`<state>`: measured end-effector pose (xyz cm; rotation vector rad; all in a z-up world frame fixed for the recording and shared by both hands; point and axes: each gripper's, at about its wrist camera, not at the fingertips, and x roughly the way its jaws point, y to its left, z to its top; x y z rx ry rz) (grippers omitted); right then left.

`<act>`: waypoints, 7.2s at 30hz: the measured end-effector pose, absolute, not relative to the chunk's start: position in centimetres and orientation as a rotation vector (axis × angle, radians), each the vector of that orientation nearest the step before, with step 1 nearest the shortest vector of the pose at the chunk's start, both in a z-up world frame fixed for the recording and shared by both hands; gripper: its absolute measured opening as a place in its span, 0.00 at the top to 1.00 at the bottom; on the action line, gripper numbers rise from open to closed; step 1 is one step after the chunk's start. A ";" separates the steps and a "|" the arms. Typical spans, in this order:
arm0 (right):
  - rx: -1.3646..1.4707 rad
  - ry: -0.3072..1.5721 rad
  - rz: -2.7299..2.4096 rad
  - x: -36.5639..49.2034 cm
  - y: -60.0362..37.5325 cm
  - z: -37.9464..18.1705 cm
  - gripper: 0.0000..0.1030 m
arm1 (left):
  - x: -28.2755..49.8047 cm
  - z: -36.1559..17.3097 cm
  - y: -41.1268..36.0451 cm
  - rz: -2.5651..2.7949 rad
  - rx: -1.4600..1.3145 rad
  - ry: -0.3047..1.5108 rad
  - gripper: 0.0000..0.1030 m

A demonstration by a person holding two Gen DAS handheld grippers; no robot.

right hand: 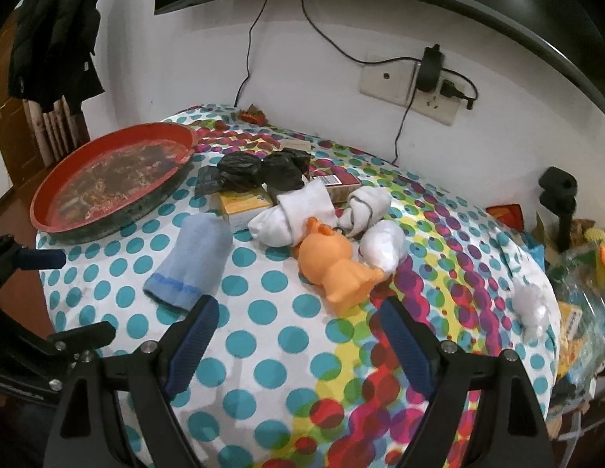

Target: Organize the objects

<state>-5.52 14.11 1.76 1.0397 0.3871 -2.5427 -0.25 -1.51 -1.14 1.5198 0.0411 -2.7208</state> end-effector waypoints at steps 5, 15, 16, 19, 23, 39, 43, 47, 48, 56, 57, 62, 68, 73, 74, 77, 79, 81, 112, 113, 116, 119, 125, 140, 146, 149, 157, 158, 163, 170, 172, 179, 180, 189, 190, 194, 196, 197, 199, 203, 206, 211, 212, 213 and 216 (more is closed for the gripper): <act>1.046 0.393 -2.493 -7.7 14.3 0.9 0.21 | -1.1 -1.5 -1.6 -2.711 1.534 0.029 0.00; 1.068 0.448 -2.407 -11.7 15.1 -0.1 0.40 | -2.7 -2.3 -1.3 -2.703 1.562 0.040 0.00; 1.078 0.439 -2.391 -12.0 15.3 -0.2 0.40 | -2.8 -2.3 -1.2 -2.702 1.566 0.037 0.00; 1.098 0.476 -2.355 -13.0 15.2 -0.9 0.40 | -3.3 -2.5 -1.0 -2.691 1.585 0.030 0.00; 1.091 0.559 -2.332 -13.6 14.8 -1.4 0.40 | -3.9 -2.4 -0.8 -2.695 1.580 0.032 0.00; 1.064 0.801 -2.156 -14.0 13.3 -2.5 0.53 | -5.9 -2.9 0.4 -2.676 1.608 -0.018 0.00; 1.077 0.802 -2.154 -14.3 13.1 -2.7 0.54 | -6.6 -3.1 0.8 -2.677 1.611 -0.034 0.00; 1.074 0.902 -2.129 -14.2 12.1 -3.4 0.54 | -6.8 -3.1 1.0 -2.681 1.617 -0.033 0.00; 1.083 0.903 -2.132 -14.3 12.0 -3.5 0.55 | -7.0 -3.2 1.0 -2.680 1.621 -0.027 0.00; 1.046 0.635 -2.305 -13.9 14.0 -3.0 0.61 | -7.8 -3.2 0.7 -2.696 1.622 0.043 0.00; 1.034 0.568 -2.329 -13.8 14.5 -2.8 0.61 | -7.8 -3.2 0.7 -2.704 1.615 0.044 0.00; 0.985 0.299 -2.423 -12.5 16.8 -3.1 0.60 | -8.6 -3.4 -0.4 -2.712 1.630 0.216 0.00; 0.968 0.195 -2.455 -12.0 17.4 -2.9 0.60 | -9.5 -3.3 0.0 -2.702 1.618 0.213 0.02; 0.955 0.206 -2.455 -11.6 17.1 -2.9 0.60 | -9.9 -3.8 1.0 -2.706 1.643 0.129 0.37; 0.956 0.190 -2.451 -11.7 17.3 -2.9 0.60 | -10.0 -4.1 0.9 -2.698 1.665 0.135 0.38; 0.956 0.173 -2.467 -11.4 17.4 -2.9 0.60 | -10.0 -4.3 0.7 -2.695 1.659 0.159 0.39; 0.970 0.156 -2.479 -11.3 17.5 -3.0 0.60 | -10.0 -4.3 0.6 -2.704 1.654 0.145 0.58; 0.971 0.151 -2.491 -11.1 17.5 -2.9 0.60 | -10.0 -4.1 0.8 -2.727 1.667 0.121 0.65; 0.929 0.118 -2.664 -10.7 19.2 -2.1 0.60 | -5.2 1.5 -5.8 -2.748 1.471 -0.136 0.75; 0.930 0.112 -2.667 -10.7 19.3 -2.1 0.60 | -5.2 1.7 -6.4 -2.742 1.464 -0.130 0.75; 0.932 0.102 -2.682 -10.8 19.6 -2.0 0.60 | -5.2 2.2 -9.1 -2.703 1.437 -0.104 0.75; 0.933 0.101 -2.694 -10.8 19.7 -1.9 0.60 | -5.3 2.6 -12.0 -2.661 1.406 -0.089 0.75; 0.940 0.095 -2.703 -10.9 19.9 -1.9 0.60 | -5.5 1.8 -18.1 -2.549 1.378 -0.096 0.75; 0.956 0.071 -2.725 -11.2 20.5 -1.9 0.60 | -6.7 -1.1 -27.9 -2.413 1.389 -0.015 0.75; 0.971 0.098 -2.728 -11.3 20.1 -2.1 0.60 | -7.5 -1.7 -29.7 -2.415 1.395 0.017 0.75; 0.977 0.098 -2.731 -11.4 20.1 -2.1 0.60 | -7.9 -2.1 -30.3 -2.395 1.393 0.004 0.74; 1.001 0.109 -2.732 -11.7 20.1 -2.3 0.59 | -7.7 -3.3 -32.4 -2.365 1.393 0.056 0.72; 1.003 0.108 -2.730 -11.7 20.1 -2.3 0.59 | -7.7 -3.3 -32.4 -2.366 1.393 0.055 0.71; 1.008 0.108 -2.736 -11.8 20.3 -2.3 0.59 | -7.3 -3.6 -32.8 -2.376 1.384 0.075 0.62; 1.018 0.131 -2.731 -11.8 20.1 -2.5 0.59 | -6.8 -2.5 -31.8 -2.412 1.346 0.034 0.38; 1.020 0.136 -2.732 -11.8 20.0 -2.5 0.59 | -6.3 -1.9 -31.3 -2.425 1.316 0.007 0.36; 1.030 0.176 -2.738 -11.9 19.6 -2.6 0.59 | -4.3 -0.8 -28.8 -2.450 1.304 -0.005 0.31; 1.029 0.179 -2.737 -11.9 19.5 -2.6 0.59 | -3.8 -0.7 -28.4 -2.458 1.297 0.004 0.30; 1.009 0.232 -2.765 -11.6 19.1 -2.4 0.59 | 0.3 -0.1 -25.9 -2.462 1.198 0.059 0.00; 1.013 0.233 -2.764 -11.6 19.1 -2.4 0.59 | 0.7 -0.1 -25.8 -2.471 1.195 0.073 0.00; 1.027 0.255 -2.782 -11.6 19.1 -2.4 0.59 | 1.6 -0.3 -25.6 -2.473 1.168 0.043 0.00; 1.041 0.266 -2.800 -11.5 18.9 -2.0 0.59 | 1.7 -0.4 -25.3 -2.470 1.158 0.014 0.00; 1.034 0.243 -2.801 -11.3 18.9 -1.6 0.59 | 1.7 -0.3 -25.3 -2.477 1.164 0.010 0.00; 1.010 0.201 -2.805 -10.8 18.4 -0.3 0.59 | 1.7 -0.3 -25.3 -2.486 1.153 0.020 0.00; 0.974 0.223 -2.764 -9.8 15.6 2.2 0.59 | 1.8 -0.3 -25.5 -2.500 1.157 0.044 0.00; 0.940 0.273 -2.702 -9.1 12.0 3.5 0.59 | 2.0 -0.3 -25.9 -2.478 1.149 0.041 0.00; 0.940 0.254 -2.563 -8.9 5.2 4.6 0.59 | 2.2 0.0 -26.8 -2.496 1.144 0.098 0.00; 0.940 0.243 -2.544 -8.9 4.1 4.8 0.59 | 2.2 0.0 -26.9 -2.492 1.145 0.101 0.00; 0.931 0.241 -2.523 -9.0 2.6 5.0 0.59 | 2.3 0.0 -27.0 -2.485 1.148 0.105 0.00; 0.910 0.275 -2.482 -8.6 -1.0 5.2 0.59 | 2.4 0.3 -27.6 -2.490 1.135 0.142 0.00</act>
